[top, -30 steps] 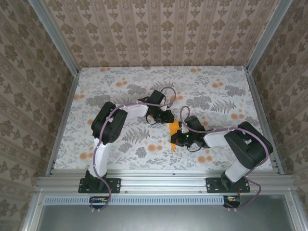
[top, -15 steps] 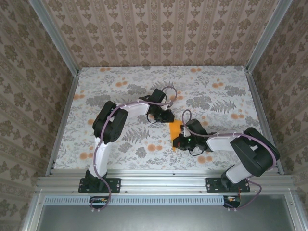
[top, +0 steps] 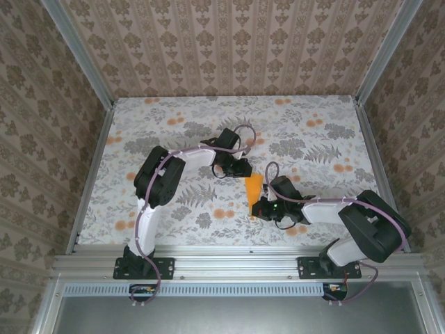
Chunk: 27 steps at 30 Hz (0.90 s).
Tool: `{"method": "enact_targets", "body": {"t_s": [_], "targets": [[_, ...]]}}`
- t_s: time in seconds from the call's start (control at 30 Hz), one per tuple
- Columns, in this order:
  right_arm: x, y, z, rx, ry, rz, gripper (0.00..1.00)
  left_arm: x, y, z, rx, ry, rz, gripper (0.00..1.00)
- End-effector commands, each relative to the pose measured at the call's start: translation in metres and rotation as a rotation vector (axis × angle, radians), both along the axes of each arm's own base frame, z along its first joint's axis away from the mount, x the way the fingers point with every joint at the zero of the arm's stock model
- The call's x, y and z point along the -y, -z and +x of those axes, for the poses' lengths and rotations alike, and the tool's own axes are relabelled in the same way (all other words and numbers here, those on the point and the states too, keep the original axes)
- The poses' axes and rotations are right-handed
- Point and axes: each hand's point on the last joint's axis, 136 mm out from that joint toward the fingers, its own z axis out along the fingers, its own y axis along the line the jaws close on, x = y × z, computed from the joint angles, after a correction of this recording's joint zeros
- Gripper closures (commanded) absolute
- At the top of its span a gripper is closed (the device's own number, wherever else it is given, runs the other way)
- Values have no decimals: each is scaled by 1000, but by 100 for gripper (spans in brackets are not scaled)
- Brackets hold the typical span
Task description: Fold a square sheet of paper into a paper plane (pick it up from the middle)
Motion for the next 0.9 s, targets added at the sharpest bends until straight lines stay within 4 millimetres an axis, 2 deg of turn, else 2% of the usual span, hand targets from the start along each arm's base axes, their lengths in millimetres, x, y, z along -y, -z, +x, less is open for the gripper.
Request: {"method": "enact_targets", "body": {"t_s": [0.0,0.5,0.67,0.87], "targets": [[24,41,-70,-270,-59,-124,100,-25,46,17,50,-43,142,83],[25,32,-82,-275,-84,-146,100,-24,42,14,50,-34,130,83],[22,28,-78,-264,-89,-141,100,-22,38,12,47,-28,116,82],[8,-6,-56,-173,-66,-67,100,-12,16,9,65,-13,63,82]]}}
